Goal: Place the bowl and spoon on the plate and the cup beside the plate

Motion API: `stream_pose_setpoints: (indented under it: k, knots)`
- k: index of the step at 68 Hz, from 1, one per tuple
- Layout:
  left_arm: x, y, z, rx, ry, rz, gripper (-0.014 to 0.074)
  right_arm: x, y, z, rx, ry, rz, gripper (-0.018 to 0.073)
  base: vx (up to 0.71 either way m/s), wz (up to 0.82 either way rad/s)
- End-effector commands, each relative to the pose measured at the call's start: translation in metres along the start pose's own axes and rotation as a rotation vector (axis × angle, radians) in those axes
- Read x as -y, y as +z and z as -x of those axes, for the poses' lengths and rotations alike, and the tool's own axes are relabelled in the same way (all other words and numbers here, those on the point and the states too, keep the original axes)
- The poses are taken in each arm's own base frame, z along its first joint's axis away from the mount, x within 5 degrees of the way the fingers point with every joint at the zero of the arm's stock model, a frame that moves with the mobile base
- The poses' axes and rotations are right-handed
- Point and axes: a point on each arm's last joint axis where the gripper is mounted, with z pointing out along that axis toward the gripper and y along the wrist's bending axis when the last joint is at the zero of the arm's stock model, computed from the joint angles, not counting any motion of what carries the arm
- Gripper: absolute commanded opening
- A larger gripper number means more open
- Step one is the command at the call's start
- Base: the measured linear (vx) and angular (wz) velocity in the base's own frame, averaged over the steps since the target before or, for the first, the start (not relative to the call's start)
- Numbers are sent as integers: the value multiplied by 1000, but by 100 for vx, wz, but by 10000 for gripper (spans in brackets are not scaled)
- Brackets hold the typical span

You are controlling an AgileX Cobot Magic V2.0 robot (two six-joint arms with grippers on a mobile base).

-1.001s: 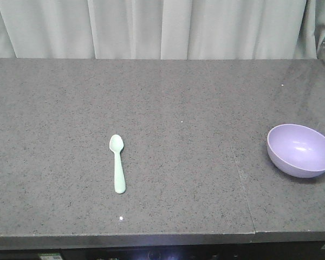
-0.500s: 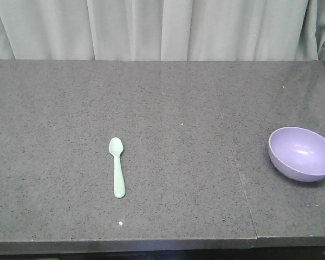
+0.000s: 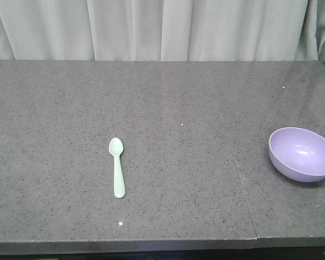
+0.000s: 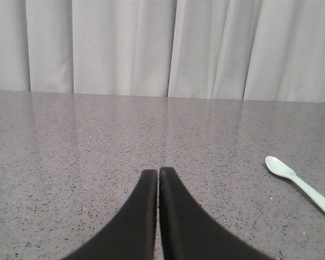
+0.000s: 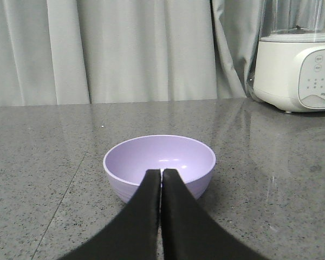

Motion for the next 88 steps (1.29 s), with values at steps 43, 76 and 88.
stream_pose_setpoints:
  k: [43,76,88]
  knots:
    - [-1,0,-3,57,-9,-5,-6,-1,-1,2,66,-9,1,-5,0,0]
    - [-1,0,-3,57,-9,-5,-6,-1,-1,2,66,-9,1,-5,0,0]
    - [-1,0,-3,57,-9,-5,-6,-1,-1,2,66,-9,1,-5,0,0]
